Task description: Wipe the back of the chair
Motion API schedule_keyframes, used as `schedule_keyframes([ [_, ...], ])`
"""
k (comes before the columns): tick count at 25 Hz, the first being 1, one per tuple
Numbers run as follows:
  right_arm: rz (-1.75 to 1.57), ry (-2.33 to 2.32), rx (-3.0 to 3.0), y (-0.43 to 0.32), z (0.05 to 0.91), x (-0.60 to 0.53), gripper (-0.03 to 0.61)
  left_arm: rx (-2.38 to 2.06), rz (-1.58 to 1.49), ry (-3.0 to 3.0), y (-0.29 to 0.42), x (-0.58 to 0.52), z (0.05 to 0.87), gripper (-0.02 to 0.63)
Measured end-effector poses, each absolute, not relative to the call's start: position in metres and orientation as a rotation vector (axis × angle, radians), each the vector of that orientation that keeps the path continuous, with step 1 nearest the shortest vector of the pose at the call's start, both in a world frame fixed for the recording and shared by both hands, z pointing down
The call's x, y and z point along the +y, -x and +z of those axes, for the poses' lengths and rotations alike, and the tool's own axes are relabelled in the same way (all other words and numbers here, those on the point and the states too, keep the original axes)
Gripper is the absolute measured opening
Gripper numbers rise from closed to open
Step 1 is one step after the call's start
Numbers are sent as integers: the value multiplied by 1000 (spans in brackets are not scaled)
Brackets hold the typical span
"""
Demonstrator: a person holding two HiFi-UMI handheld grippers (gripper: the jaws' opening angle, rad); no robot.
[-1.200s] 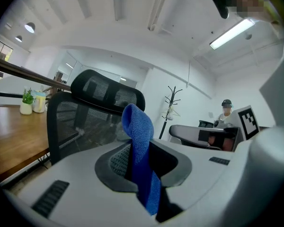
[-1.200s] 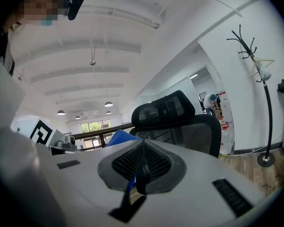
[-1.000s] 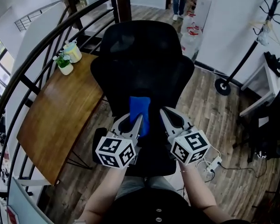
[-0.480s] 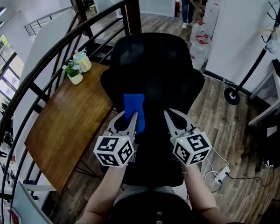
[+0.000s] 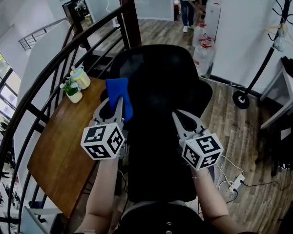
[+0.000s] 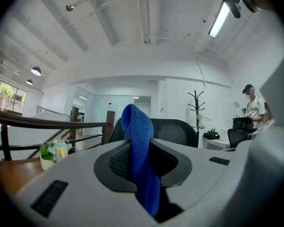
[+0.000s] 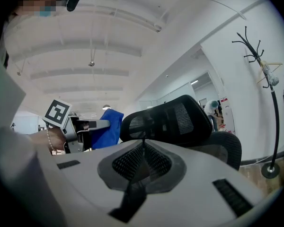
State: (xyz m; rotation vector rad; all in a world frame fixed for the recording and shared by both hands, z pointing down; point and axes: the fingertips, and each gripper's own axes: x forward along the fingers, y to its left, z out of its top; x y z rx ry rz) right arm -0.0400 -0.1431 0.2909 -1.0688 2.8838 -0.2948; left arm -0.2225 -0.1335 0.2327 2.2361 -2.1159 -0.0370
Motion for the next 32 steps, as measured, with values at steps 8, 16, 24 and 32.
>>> schedule_keyframes([
  [8,-252,1056,2889,47,283,-149,32,-2268,-39,-2206,252,-171,199,74],
  [16,-336,1111,2920,40,314,-143,32,-2363,136,-2176,251,-203,204,74],
  [24,-338,1199,2917,18,322,-148,32,-2267,90,-2256,222,-228,212,75],
  [32,-312,1268,2897,3,314,-158,32,-2153,59,-2354,185,-248,214,75],
])
